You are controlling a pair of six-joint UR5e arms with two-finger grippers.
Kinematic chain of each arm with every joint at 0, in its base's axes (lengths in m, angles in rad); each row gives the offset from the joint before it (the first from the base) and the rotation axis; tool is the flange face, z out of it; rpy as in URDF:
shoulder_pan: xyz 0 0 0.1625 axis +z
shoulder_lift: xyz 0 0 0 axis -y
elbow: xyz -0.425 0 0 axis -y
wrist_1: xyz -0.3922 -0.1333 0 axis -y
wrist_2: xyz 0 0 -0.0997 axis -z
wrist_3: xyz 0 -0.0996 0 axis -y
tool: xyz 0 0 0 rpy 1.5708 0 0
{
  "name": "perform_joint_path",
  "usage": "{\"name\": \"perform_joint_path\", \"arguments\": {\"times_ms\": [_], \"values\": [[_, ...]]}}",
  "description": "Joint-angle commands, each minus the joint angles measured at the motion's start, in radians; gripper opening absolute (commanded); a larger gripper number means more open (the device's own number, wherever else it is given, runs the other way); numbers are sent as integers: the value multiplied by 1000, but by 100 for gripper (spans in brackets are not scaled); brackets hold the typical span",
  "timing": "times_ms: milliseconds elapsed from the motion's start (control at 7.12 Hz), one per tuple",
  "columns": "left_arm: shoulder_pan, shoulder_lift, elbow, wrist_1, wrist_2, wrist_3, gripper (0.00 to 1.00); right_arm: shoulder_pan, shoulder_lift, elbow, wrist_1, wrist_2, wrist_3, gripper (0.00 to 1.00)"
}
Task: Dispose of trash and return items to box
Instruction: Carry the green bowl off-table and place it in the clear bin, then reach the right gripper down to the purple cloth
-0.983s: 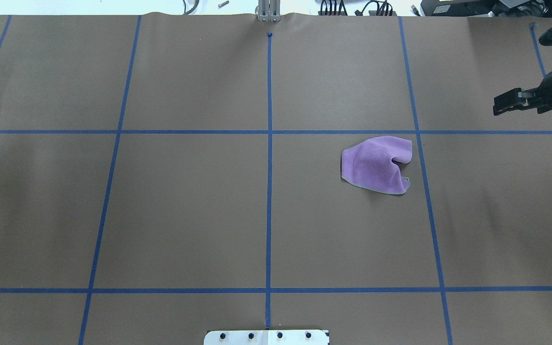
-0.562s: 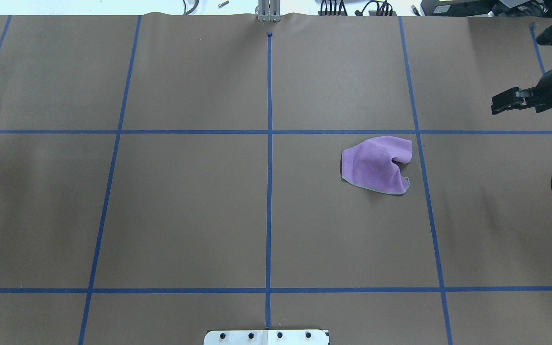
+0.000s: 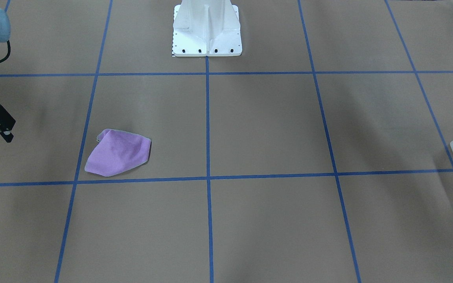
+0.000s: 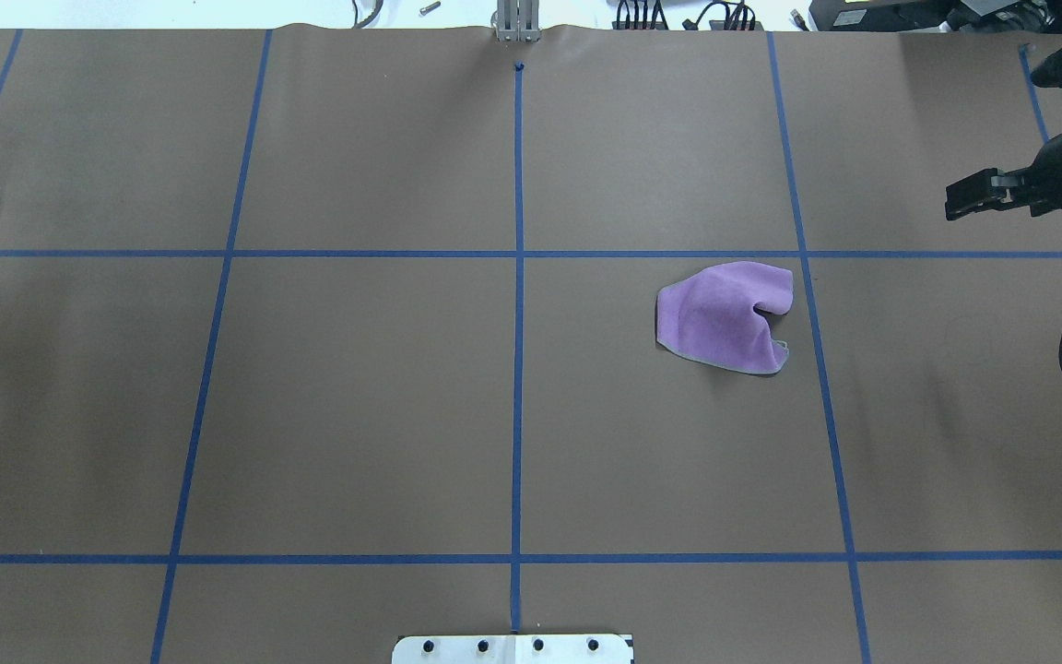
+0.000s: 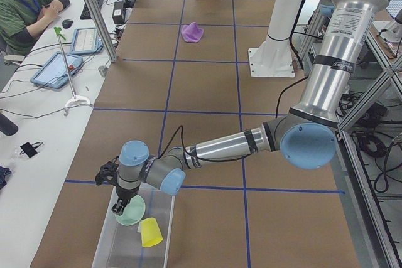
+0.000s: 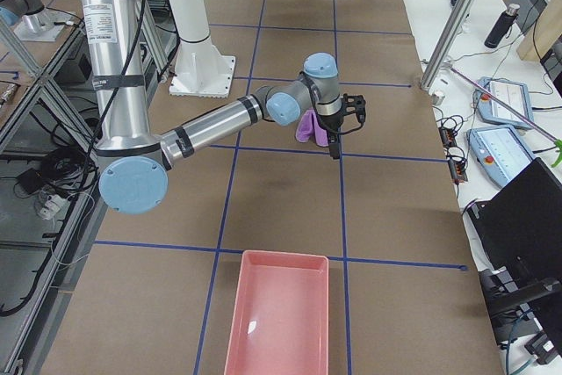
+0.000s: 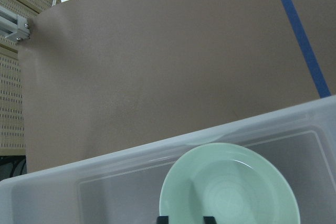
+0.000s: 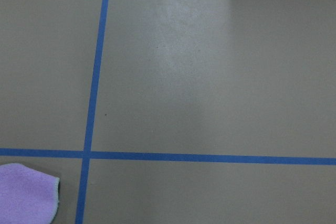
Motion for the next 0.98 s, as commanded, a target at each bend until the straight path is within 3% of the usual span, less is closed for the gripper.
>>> {"name": "perform_joint_path", "arguments": {"times_ms": [0,140,421,562,843], "values": [[-54,25,-151,109,-157,0,98,0,10,7,-1,1,3,100],[-63,25,-286,260,-222,-14,98,-12,36,6,0,3,74,100],[-60,9,-546,575,-247,-73,98,-125,107,16,-1,-49,341,100],[-56,17,-574,568,-256,-147,98,-218,152,29,-15,-145,480,100],[-31,19,-572,536,-256,-155,98,-297,252,27,-112,-198,542,100]]}}
